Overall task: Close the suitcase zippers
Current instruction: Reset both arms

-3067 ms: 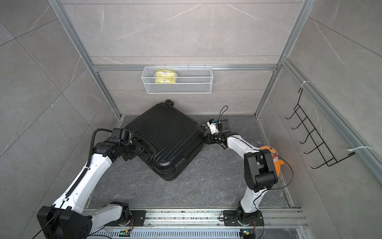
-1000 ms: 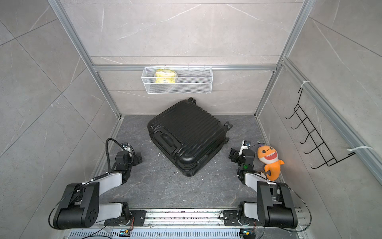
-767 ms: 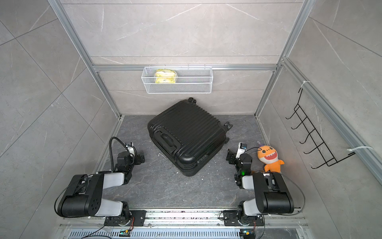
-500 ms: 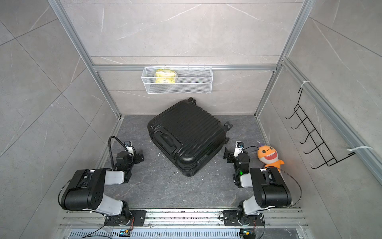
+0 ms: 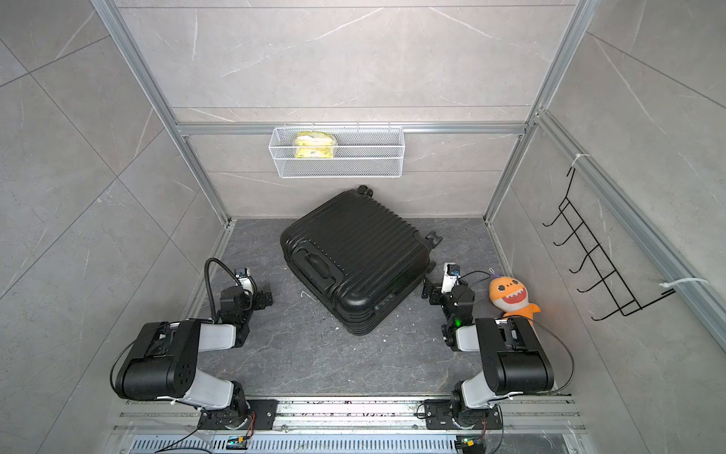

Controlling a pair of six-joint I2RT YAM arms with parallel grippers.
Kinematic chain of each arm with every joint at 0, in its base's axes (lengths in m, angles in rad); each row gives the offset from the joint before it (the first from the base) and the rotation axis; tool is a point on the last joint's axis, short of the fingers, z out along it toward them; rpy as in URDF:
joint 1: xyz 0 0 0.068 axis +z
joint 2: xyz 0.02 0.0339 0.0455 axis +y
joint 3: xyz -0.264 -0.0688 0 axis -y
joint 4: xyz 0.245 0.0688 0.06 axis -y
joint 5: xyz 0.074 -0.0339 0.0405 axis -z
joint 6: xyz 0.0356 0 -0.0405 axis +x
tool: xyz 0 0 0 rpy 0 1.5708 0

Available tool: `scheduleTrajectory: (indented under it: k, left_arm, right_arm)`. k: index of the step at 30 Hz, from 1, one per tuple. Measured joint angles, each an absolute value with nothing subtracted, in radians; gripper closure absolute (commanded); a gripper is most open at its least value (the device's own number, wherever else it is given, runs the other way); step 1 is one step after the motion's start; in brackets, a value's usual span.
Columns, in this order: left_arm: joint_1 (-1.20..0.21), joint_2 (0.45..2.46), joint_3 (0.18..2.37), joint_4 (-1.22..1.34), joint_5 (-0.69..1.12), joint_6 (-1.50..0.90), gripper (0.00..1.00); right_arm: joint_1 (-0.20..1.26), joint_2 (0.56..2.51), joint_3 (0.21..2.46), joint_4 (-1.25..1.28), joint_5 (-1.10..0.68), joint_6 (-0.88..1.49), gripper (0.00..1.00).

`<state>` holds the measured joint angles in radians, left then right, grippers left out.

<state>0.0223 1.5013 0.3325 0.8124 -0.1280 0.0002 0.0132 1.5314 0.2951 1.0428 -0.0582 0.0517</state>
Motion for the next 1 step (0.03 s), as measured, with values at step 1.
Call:
scheduleTrajectory:
  k: [1]
  left_arm:
    - [0.022, 1.501, 0.332, 0.813, -0.128, 0.0, 0.0]
  right_arm:
    - [0.013, 1.531, 0.295, 1.043, -0.061, 0.051, 0.0]
